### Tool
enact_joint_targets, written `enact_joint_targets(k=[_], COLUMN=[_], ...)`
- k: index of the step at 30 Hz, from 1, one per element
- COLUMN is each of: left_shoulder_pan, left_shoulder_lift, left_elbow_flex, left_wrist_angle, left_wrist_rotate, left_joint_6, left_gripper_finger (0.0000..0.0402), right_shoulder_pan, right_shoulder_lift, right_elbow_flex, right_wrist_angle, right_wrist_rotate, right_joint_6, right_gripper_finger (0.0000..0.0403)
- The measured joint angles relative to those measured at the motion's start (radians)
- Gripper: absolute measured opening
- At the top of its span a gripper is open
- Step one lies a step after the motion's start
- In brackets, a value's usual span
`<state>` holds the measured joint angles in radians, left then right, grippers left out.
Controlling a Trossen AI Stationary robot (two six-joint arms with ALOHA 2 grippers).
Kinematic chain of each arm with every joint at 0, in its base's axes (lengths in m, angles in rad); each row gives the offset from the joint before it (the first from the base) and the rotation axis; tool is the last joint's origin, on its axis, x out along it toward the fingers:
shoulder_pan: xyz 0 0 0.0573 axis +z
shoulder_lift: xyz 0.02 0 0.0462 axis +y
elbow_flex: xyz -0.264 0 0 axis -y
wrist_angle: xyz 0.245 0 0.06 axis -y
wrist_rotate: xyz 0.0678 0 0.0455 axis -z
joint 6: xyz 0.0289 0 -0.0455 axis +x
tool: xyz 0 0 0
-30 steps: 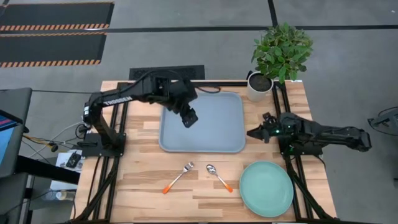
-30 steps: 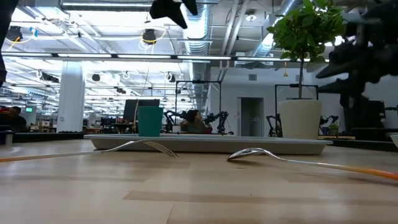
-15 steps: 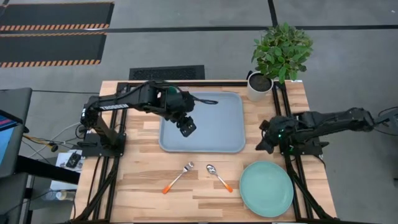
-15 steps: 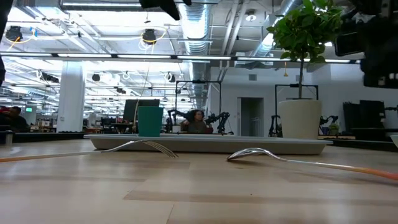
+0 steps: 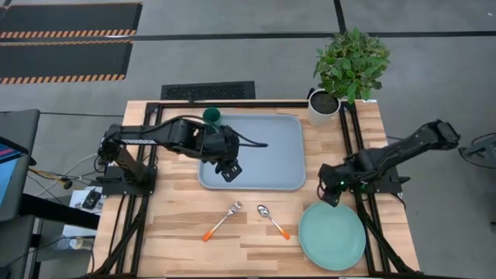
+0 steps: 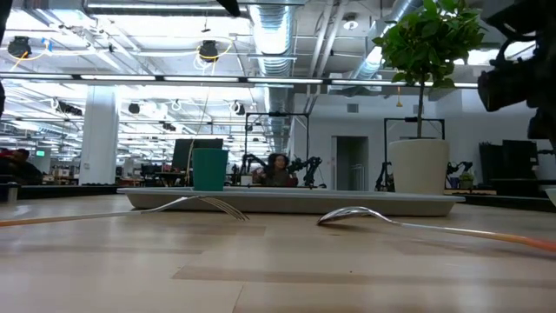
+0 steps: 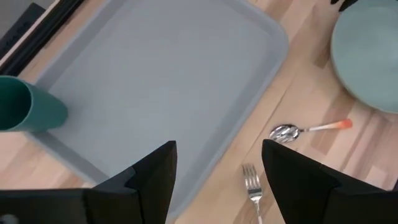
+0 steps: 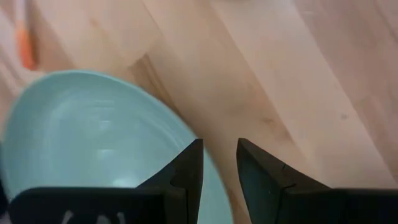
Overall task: Pick and place plate/cup/fork/spoon on tray
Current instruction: Put the orange fork on the gray tray
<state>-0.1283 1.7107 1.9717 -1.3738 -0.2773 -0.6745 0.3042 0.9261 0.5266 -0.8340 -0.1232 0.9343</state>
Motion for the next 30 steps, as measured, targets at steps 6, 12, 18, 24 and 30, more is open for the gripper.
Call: enact_joint_targets(k=[6,12,18,24,30], left_shoulder_pan=[-0.119,-0.259,-0.318,-0.344,-0.353], left_shoulder_lift=[-0.004,-0.003,-0.002,-0.001,-0.001], left_elbow_flex=[-0.032,-0.150,-0.339,-0.511,-0.641], left_wrist_angle=[-0.083,-0.092,0.028,0.260,0.386], left_wrist_rotate=[-0.035,-0.133,-0.120,-0.069,-0.069], left_joint_6=[-0.112,-0.275,-0.415,-0.449,-0.464], left_gripper_finger=[0.0222,0.0222,0.0222,0.0222,0.0222], right_shoulder_pan=[0.033,0.043,0.043,0.043,0.043], right_shoulder_lift=[0.058,0.086,0.104,0.103,0.103], right_elbow_flex=[0.000,0.001,0.001,0.001,0.001], right_wrist_angle=[0.048,0.110,0.146,0.149,0.188], right_wrist_rotate=[0.019,0.052,0.069,0.070,0.071], right_joint_6=[0.001,0.001,0.001,0.000,0.008], right_gripper_finger=[0.0123,0.0123,0.0123,0.0123,0.0123])
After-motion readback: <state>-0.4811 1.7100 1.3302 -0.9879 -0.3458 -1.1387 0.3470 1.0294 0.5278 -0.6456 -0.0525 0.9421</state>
